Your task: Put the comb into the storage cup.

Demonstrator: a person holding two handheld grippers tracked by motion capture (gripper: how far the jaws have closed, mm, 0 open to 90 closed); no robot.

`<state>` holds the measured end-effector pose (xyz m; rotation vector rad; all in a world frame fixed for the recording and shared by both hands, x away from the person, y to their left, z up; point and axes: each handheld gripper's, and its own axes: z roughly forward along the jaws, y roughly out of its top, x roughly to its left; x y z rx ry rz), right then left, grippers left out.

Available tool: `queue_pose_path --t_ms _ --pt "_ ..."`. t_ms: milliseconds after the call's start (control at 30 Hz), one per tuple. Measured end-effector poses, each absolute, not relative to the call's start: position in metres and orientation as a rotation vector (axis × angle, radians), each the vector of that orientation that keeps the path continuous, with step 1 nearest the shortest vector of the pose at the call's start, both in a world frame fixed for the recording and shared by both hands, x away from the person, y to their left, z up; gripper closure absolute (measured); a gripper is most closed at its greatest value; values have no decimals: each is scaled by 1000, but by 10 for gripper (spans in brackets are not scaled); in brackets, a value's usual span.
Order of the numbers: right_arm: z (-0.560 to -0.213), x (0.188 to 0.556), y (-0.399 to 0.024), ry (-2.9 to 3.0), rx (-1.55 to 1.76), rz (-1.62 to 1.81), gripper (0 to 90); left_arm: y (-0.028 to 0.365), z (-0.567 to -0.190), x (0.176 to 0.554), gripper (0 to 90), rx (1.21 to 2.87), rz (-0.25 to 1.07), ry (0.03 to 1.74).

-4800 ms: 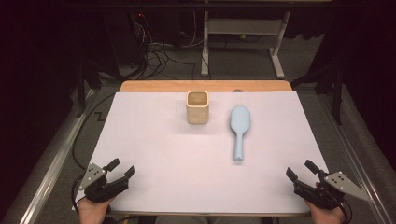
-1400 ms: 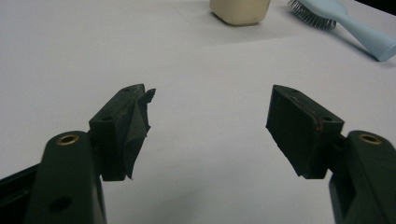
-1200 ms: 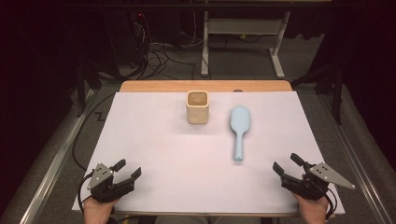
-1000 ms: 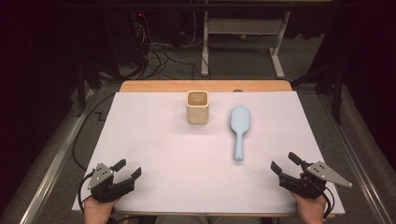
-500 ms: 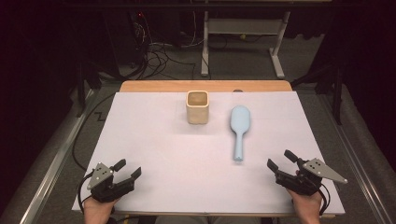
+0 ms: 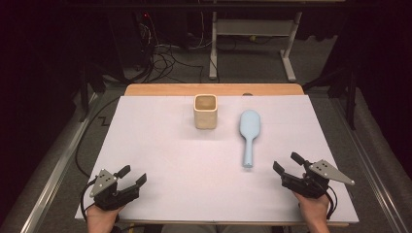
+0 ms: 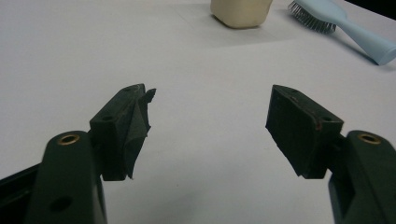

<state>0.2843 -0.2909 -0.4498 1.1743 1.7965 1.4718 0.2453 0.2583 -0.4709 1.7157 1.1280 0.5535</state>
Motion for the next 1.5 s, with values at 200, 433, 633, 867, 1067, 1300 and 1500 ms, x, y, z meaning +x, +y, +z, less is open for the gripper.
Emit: queue_pose_path --t_ms 200,433,633,867,1067,1300,1500 --pt "-448 291 -283 1816 1158 1473 225 258 -471 245 304 1714 552 1128" --pt "-446 296 -280 1809 1161 1486 226 258 -471 245 305 1712 554 1127" --pt "-445 301 -276 1807 1164 1493 226 258 -471 245 306 1712 552 1128" --pt "-445 309 -268 1824 1157 1496 225 259 -471 245 306 1712 551 1129" --pt "-444 314 -263 1820 1160 1501 227 259 -471 245 306 1711 551 1130" --pt "-446 320 -259 1824 1168 1494 228 259 -471 245 305 1711 551 1130" --pt "-447 325 -257 1825 1184 1489 228 259 -471 245 306 1710 550 1129"
